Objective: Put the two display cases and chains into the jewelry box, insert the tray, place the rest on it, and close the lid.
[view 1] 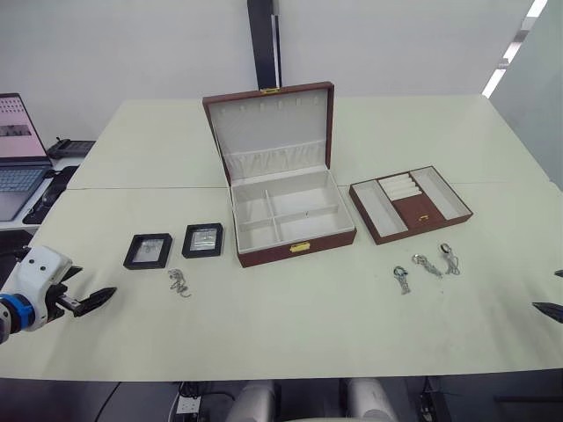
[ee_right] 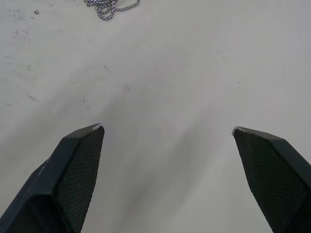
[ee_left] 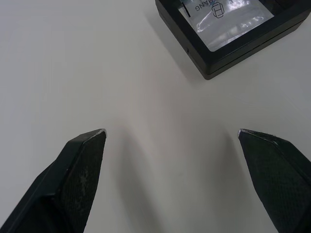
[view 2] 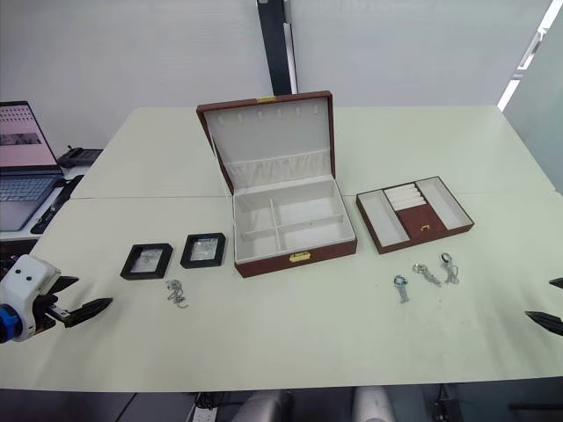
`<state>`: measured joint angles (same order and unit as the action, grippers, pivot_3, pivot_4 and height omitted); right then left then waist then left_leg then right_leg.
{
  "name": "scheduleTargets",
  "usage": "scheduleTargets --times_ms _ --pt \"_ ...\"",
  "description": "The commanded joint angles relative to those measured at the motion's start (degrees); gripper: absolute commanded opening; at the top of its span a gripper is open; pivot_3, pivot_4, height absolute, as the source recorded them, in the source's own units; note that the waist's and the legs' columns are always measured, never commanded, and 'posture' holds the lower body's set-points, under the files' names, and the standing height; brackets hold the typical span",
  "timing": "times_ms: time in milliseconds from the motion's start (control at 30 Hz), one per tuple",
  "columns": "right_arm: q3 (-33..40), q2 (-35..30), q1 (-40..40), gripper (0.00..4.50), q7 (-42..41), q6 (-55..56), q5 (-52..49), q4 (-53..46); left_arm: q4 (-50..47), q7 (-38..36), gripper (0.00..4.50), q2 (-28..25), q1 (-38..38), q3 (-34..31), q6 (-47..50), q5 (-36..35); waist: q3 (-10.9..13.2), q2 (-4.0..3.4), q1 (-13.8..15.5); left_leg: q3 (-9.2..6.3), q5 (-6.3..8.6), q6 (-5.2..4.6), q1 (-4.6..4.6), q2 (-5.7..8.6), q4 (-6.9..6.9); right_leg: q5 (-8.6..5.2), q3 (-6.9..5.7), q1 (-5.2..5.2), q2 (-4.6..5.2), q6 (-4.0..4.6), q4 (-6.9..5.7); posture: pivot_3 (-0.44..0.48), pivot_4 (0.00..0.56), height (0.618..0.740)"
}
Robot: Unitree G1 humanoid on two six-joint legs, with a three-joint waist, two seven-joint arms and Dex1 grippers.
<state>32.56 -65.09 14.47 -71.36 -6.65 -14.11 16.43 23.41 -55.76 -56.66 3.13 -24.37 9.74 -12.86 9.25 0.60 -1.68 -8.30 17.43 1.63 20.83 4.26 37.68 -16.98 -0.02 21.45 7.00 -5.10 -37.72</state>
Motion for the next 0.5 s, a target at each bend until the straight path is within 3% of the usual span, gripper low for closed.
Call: scheduleTargets --times_ms 33,500 --pt "1.89 -0.87 -0.47 4.48 0.25 1.11 -0.11 0.01 0.09 -1.04 4.50 -1.63 0.11 -0.80 0.29 -0.62 0.00 0.00 0.00 0.00 0.00 0.00 0.00 0.00 0.00 0.00 0.00 0.00 0.00 0.00 0.00 0.000 0.150 0.740" --pt "0.76 -0.61 -3.19 4.48 1.93 3.74 -0.06 2.43 6.57 -5.01 4.50 -2.10 1.68 -2.72 -2.97 -2.06 0.00 -0.01 -0.04 0.01 0.00 0.00 -0.01 0.01 0.00 0.00 0.00 0.01 0.00 0.00 -0.01 0.000 0.150 0.740"
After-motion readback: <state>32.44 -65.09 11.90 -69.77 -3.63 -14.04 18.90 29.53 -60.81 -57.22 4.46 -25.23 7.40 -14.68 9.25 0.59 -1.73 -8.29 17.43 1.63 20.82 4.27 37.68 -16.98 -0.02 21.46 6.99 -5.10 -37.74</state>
